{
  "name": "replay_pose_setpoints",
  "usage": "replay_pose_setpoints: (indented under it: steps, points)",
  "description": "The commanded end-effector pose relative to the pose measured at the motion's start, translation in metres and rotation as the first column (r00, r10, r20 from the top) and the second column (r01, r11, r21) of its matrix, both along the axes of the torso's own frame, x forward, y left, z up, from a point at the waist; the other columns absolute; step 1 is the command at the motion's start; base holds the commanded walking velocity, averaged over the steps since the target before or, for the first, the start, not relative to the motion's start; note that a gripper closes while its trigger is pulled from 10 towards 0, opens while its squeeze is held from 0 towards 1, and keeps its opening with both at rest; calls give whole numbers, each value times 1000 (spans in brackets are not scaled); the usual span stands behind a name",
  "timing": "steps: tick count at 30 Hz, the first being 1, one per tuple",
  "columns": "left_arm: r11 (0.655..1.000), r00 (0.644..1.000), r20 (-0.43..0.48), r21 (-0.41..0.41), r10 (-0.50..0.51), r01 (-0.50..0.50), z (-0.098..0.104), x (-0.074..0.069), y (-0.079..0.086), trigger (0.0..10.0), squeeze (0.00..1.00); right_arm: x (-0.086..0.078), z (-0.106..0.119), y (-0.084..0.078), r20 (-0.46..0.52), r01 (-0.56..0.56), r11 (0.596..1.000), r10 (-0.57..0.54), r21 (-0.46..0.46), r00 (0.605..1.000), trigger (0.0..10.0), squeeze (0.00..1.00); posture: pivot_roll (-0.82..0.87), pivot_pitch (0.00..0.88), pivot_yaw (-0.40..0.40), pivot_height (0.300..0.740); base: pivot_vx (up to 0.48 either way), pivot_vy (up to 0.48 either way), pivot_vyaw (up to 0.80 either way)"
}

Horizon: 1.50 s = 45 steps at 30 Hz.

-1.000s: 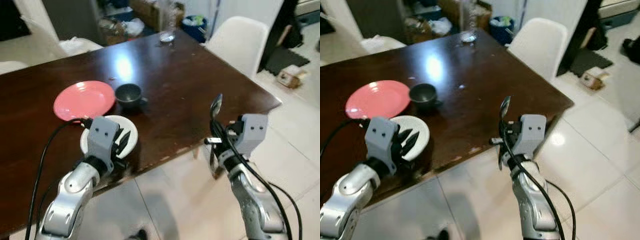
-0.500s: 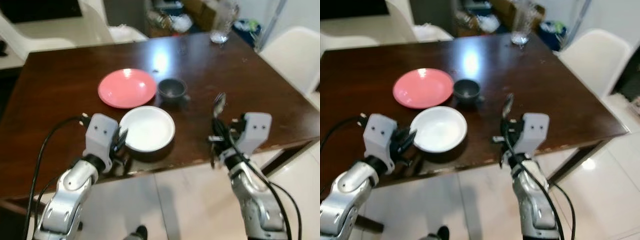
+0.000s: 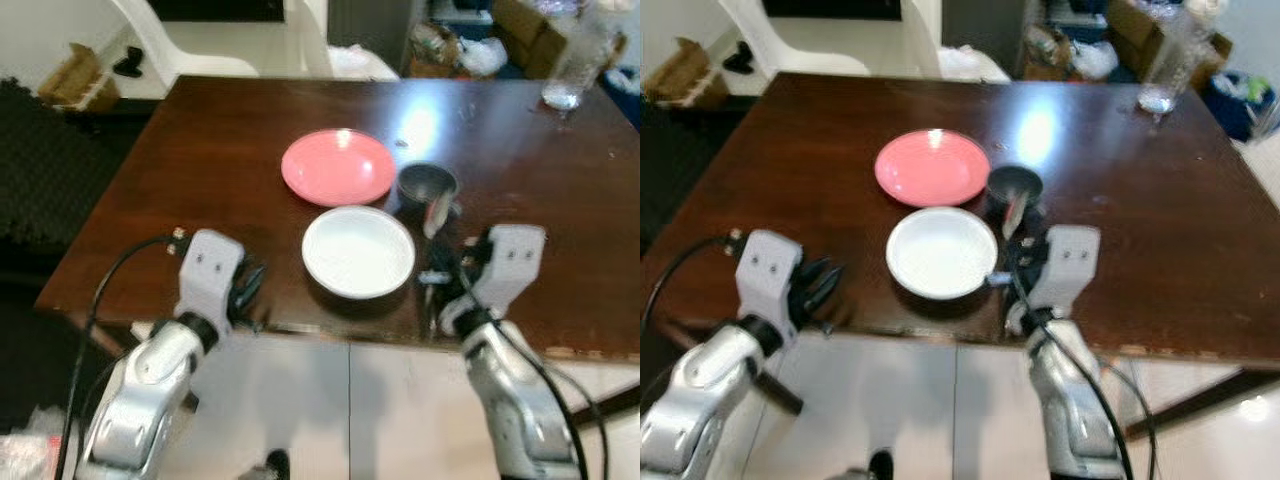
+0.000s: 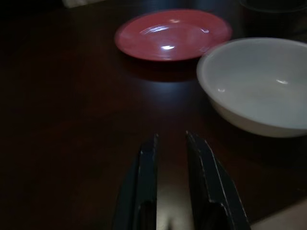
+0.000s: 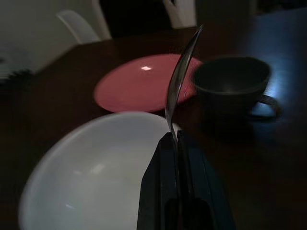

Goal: Setting the table

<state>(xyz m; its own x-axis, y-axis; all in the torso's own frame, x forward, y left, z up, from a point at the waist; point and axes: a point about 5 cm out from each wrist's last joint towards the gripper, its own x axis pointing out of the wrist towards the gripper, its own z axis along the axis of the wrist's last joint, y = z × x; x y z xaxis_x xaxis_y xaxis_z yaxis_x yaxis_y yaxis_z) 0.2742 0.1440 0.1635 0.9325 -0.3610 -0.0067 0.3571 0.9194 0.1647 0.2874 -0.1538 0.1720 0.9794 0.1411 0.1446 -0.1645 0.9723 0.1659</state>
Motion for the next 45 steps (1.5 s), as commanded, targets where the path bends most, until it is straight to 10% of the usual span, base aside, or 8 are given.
replay_pose_setpoints:
  steps: [1, 35, 45]
  points:
    - [1000, 1000, -25, 9, 0, 0, -7, 0, -1, 10000, 0, -2, -1, -1, 2, 2, 1000, -2, 16, 1000, 10000, 0, -19, 61, 65, 740, 0, -274, 0]
    - [999, 998, -51, 25, 40, -39, -12, 5, 1, 10000, 0, -4, -2, 1, 2, -7, 1000, 7, 20, 1000, 10000, 0, -20, 65, 68, 740, 0, -177, 0]
    - [992, 991, -61, -38, 119, -121, -10, 5, 12, 10000, 0, 1, 17, -3, 81, -3, 993, 12, -118, 997, 10000, 0, -22, 75, 77, 740, 0, 0, 0]
